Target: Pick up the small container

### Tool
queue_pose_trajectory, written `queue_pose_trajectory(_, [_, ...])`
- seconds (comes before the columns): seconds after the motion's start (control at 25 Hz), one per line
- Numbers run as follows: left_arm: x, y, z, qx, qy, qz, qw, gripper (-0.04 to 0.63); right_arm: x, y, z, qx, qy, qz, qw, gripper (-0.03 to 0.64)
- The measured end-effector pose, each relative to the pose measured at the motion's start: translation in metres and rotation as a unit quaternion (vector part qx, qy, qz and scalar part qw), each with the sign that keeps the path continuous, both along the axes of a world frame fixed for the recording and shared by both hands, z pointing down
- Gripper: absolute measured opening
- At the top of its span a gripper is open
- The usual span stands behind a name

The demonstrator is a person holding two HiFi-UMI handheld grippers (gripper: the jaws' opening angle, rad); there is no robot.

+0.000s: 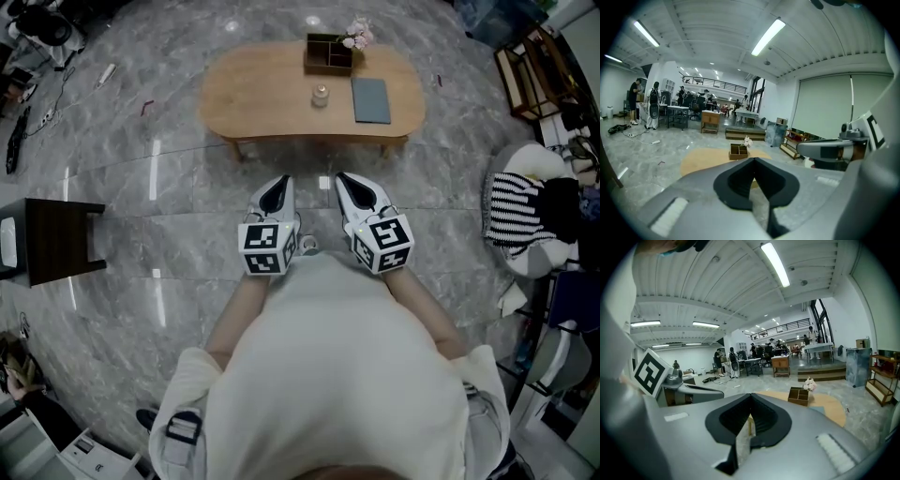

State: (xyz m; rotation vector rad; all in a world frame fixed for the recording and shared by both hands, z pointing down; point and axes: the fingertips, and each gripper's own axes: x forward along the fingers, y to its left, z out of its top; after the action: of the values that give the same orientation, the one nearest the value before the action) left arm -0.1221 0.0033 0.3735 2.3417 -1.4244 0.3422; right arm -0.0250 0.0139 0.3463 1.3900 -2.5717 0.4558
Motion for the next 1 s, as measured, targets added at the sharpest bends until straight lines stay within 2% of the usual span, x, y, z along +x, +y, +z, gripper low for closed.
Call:
queue_pose_trajectory(0.4, [-0.017, -0.048, 0.013, -0.018, 0.002, 0.006, 0.9998, 0.002, -0.016, -0.050, 0.011, -0.017, 0.005, 0.008, 1.000, -0.002])
queue_pose_trajectory(0.8, [-0.014, -0.077, 0.042, -0.050, 0.007, -0.026, 0.9984, 0.003, 0.006, -0.088, 0.037, -0.042, 0.011, 0.020, 0.999, -0.002])
queue_pose_trajectory(1.0, [-0.005, -0.110, 0.050, -0.057, 0.007, -0.041, 0.9975, 0.002, 0.015, -0.121, 0.048, -0.050, 0.018, 0.002, 0.999, -0.002])
